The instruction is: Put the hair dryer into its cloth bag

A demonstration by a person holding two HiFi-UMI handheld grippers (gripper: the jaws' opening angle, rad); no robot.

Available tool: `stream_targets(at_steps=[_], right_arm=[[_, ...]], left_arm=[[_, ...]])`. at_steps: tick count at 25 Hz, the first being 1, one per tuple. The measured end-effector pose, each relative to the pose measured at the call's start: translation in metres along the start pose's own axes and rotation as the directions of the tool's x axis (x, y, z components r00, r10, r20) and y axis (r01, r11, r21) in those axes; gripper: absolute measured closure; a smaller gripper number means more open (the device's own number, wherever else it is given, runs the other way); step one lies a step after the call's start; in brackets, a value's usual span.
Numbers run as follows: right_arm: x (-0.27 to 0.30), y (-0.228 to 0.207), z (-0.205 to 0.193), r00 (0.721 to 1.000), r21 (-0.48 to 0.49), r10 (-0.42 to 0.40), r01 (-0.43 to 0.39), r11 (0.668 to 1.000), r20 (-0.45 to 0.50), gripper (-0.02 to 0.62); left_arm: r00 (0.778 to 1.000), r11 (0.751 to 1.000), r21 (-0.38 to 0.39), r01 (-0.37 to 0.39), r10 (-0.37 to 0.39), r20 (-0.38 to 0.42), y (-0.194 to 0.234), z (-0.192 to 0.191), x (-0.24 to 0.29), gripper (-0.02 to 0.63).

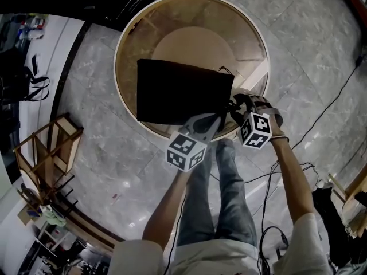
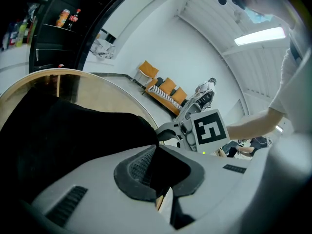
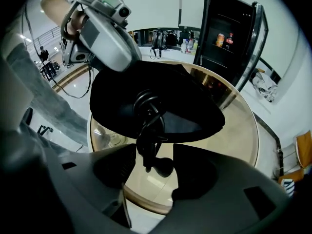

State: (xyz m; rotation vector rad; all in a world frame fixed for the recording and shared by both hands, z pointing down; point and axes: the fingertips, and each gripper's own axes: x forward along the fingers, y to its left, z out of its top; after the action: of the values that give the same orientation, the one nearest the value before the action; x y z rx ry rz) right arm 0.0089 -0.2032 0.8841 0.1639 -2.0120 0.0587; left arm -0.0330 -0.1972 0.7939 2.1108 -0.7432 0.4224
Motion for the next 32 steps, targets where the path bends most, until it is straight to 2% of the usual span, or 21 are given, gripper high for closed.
stream_targets(at_steps=[2,4,5,6,7,9,12,21,32], right_arm=[[0.003,0.001,0.004,1.0,-0.04,-0.01,0.009,0.999,-0.011,0.339],[0.006,0.0,0.004,0.999,-0.079,-0.035,0.033,0.996,-0.025,0.375],[0.007,-0.001,0.004,0.998,-0.087,-0.049,0.046,0.995,-0.028,0.409],[0.006,-0.003,0.003,0.998,-0.086,-0.059,0.057,0.995,-0.027,0.414],[0.005,-0.004,0.003,0.997,-0.083,-0.07,0.068,0.994,-0.024,0.457],[0.002,-0.006,0.006,0.996,-0.075,-0.09,0.089,0.993,-0.009,0.467],[-0.006,-0.009,0.015,0.995,-0.053,-0.1,0.102,0.993,0.03,0.476],[0.002,-0.007,0.045,0.995,-0.056,-0.064,0.068,0.996,0.078,0.476],[0.03,-0.002,0.072,0.993,-0.102,-0.031,0.042,0.994,0.11,0.472]], left_arm=[[1.0,1.0,0.003,-0.001,0.001,-0.004,-0.001,0.0,0.001,0.568],[1.0,1.0,0.005,-0.002,0.002,-0.009,-0.002,-0.001,0.002,0.568],[1.0,1.0,0.006,-0.002,0.002,-0.009,-0.003,-0.002,0.003,0.568],[1.0,1.0,0.006,-0.002,0.002,-0.009,-0.003,-0.002,0.003,0.568],[1.0,1.0,0.006,-0.002,0.002,-0.009,-0.004,-0.002,0.002,0.568],[1.0,1.0,0.005,-0.002,0.002,-0.008,-0.004,-0.002,0.001,0.568],[1.0,1.0,0.001,0.002,-0.002,-0.007,-0.005,-0.003,0.002,0.568],[1.0,1.0,-0.004,0.022,-0.022,0.0,-0.008,0.002,0.003,0.568],[0.999,0.999,-0.019,0.043,-0.042,0.026,-0.005,0.006,0.002,0.568]])
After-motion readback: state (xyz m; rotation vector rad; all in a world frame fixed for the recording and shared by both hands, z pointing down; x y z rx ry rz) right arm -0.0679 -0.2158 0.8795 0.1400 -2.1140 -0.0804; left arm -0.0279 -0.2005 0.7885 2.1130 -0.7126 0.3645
